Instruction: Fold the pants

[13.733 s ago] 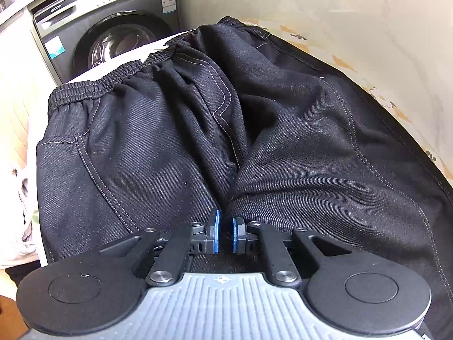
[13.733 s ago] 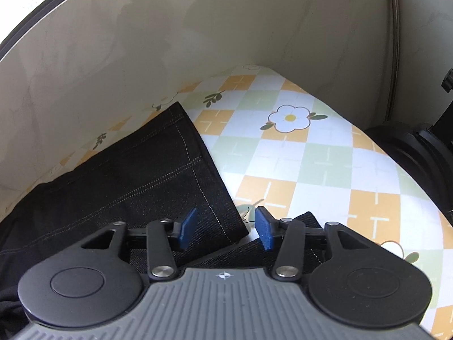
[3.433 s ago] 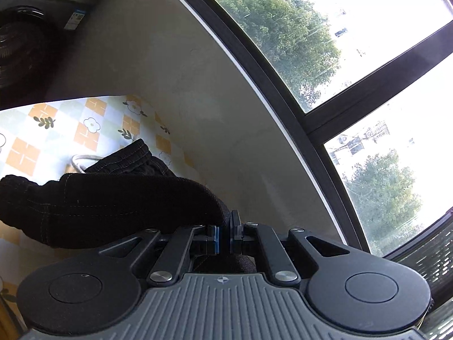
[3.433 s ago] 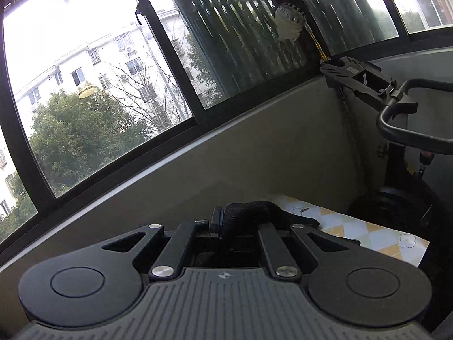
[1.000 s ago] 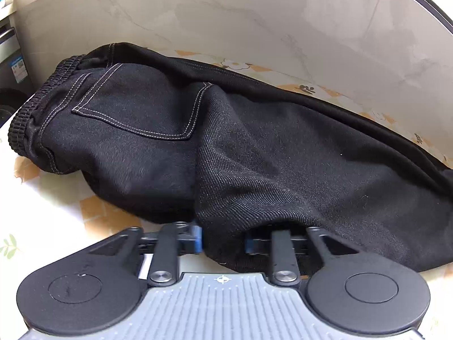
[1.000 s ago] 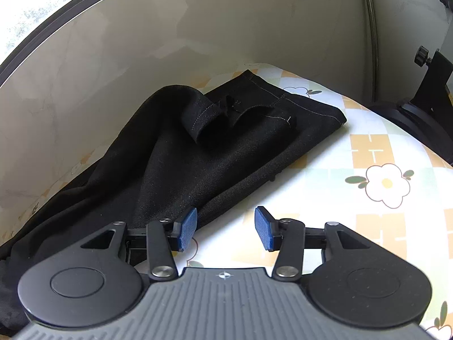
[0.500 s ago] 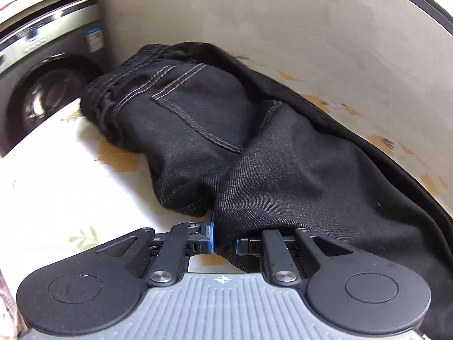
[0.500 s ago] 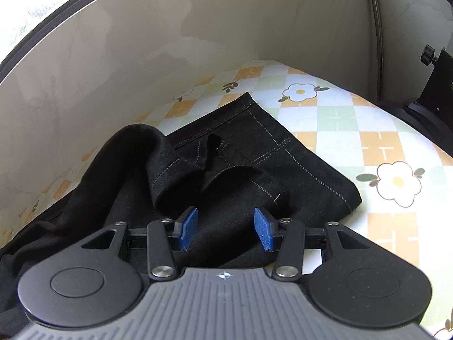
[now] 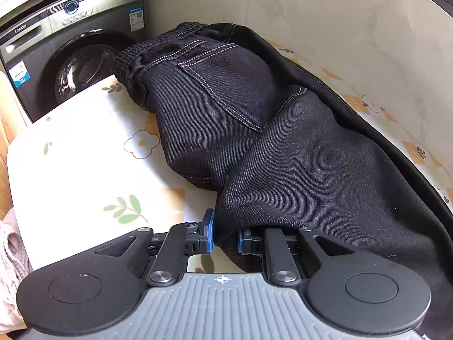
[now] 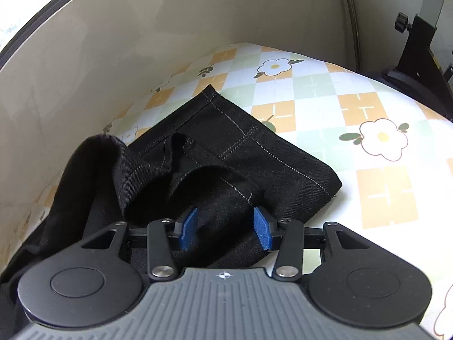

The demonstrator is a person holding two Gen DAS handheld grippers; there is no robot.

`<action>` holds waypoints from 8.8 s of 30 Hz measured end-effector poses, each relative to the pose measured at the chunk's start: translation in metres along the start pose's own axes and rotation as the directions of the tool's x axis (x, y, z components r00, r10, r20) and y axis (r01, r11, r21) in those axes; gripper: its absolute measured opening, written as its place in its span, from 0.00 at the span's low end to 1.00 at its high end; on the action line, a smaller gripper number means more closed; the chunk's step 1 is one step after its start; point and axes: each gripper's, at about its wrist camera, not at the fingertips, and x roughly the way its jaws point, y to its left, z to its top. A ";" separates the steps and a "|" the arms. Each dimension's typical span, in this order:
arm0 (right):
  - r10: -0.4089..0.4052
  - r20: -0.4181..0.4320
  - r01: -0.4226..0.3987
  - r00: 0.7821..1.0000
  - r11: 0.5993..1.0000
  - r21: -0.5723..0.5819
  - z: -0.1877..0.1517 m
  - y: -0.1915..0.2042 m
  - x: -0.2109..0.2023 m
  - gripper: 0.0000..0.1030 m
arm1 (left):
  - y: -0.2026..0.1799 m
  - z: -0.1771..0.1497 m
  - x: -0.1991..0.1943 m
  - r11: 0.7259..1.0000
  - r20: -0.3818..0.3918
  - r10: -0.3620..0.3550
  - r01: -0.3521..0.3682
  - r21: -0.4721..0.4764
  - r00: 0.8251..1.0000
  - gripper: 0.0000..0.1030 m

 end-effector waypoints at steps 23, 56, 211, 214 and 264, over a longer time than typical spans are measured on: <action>-0.079 0.032 0.080 0.996 0.996 -0.026 0.023 -0.026 -0.023 0.03 | 0.001 -0.001 0.008 0.999 -0.100 -0.007 0.003 -0.041 0.995 0.17; 0.051 0.065 -0.019 0.997 0.905 -0.425 -0.009 0.082 0.001 0.39 | -0.023 -0.006 0.001 0.998 -0.093 0.068 -0.069 -0.011 0.993 0.17; -0.073 0.147 0.144 0.987 0.809 -0.570 0.135 0.055 0.108 0.00 | -0.259 -0.057 0.001 0.868 -0.174 -0.318 0.360 0.344 0.932 0.32; -0.083 0.162 0.161 0.983 0.816 -0.556 0.142 0.055 0.112 0.00 | -0.266 -0.056 0.001 0.867 -0.174 -0.328 0.369 0.335 0.929 0.32; -0.044 0.240 0.064 0.970 0.995 -0.073 0.074 -0.028 -0.068 0.04 | -0.232 -0.092 -0.038 0.814 -0.296 -0.292 0.399 0.422 0.909 0.45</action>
